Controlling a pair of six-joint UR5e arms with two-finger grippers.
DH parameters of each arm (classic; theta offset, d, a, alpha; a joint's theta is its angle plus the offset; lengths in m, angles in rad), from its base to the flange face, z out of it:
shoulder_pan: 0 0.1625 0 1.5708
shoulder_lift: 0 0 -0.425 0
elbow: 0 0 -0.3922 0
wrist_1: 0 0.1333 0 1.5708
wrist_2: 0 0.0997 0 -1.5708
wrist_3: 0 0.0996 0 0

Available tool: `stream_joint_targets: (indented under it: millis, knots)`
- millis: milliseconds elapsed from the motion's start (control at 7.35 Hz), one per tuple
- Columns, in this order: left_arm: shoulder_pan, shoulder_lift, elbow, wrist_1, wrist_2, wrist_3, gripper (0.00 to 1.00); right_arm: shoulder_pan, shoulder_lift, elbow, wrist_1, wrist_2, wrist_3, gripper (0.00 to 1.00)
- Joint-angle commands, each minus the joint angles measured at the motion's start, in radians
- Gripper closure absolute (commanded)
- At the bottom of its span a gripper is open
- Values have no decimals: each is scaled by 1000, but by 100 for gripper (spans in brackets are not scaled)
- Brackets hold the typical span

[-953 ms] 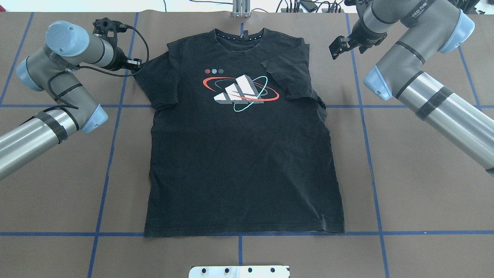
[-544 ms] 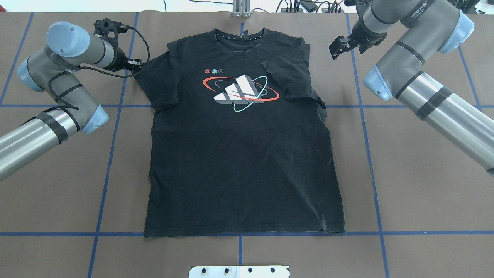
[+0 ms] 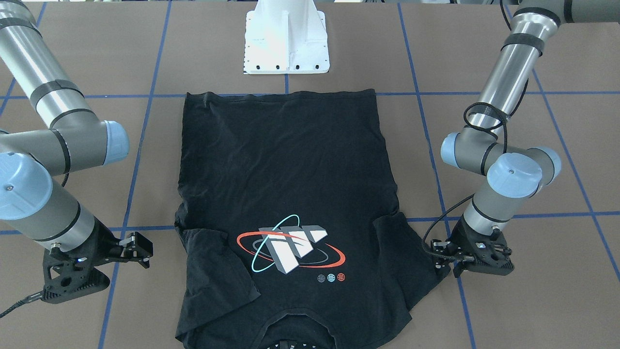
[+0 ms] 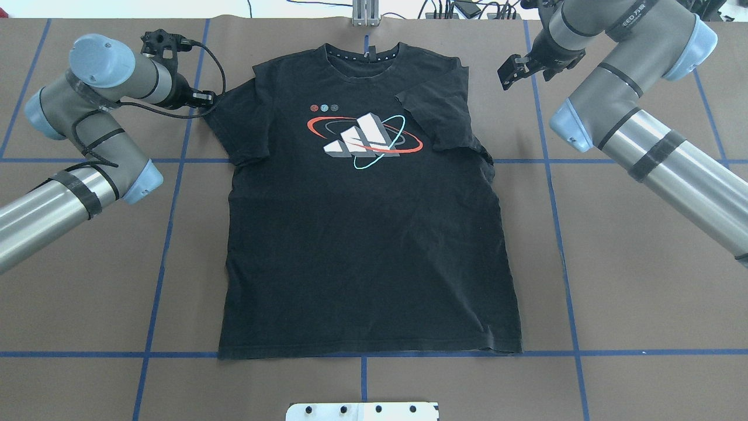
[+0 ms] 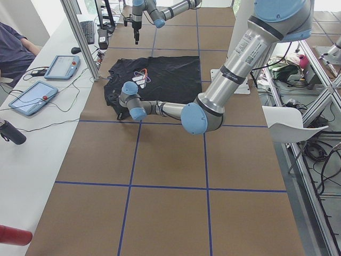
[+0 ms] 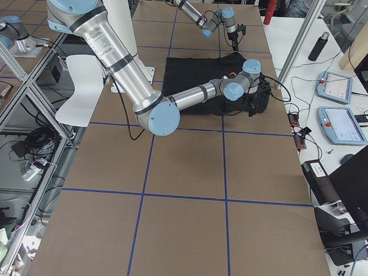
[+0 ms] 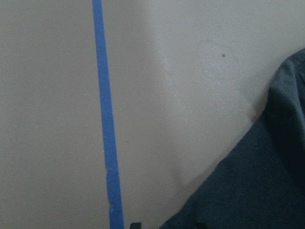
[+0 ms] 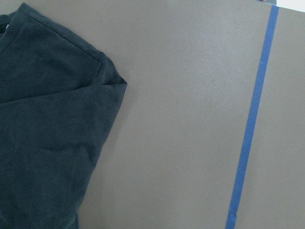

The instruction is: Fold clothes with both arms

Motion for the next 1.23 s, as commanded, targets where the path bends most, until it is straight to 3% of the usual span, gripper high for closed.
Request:
stream_joint_targets:
  millis: [0, 136, 272, 544, 817, 1089]
  knots:
    - [0, 1, -1, 0, 0, -2, 70, 0, 0, 0, 0, 0, -1, 1]
    - [0, 1, -2, 0, 0, -3, 92, 0, 0, 0, 0, 0, 0, 1]
    - [0, 2, -5, 0, 0, -3, 100, 0, 0, 0, 0, 0, 0, 1]
    - [-5, 2, -25, 11, -8, -3, 100, -2, 2, 0, 0, 0, 0, 1]
    - [-34, -8, -56, 55, -81, -15, 100, -2, 5, 0, 0, 0, 0, 1]
    - [-35, -117, -96, 252, -94, -101, 100, -2, 9, 0, 0, 0, 3, 1]
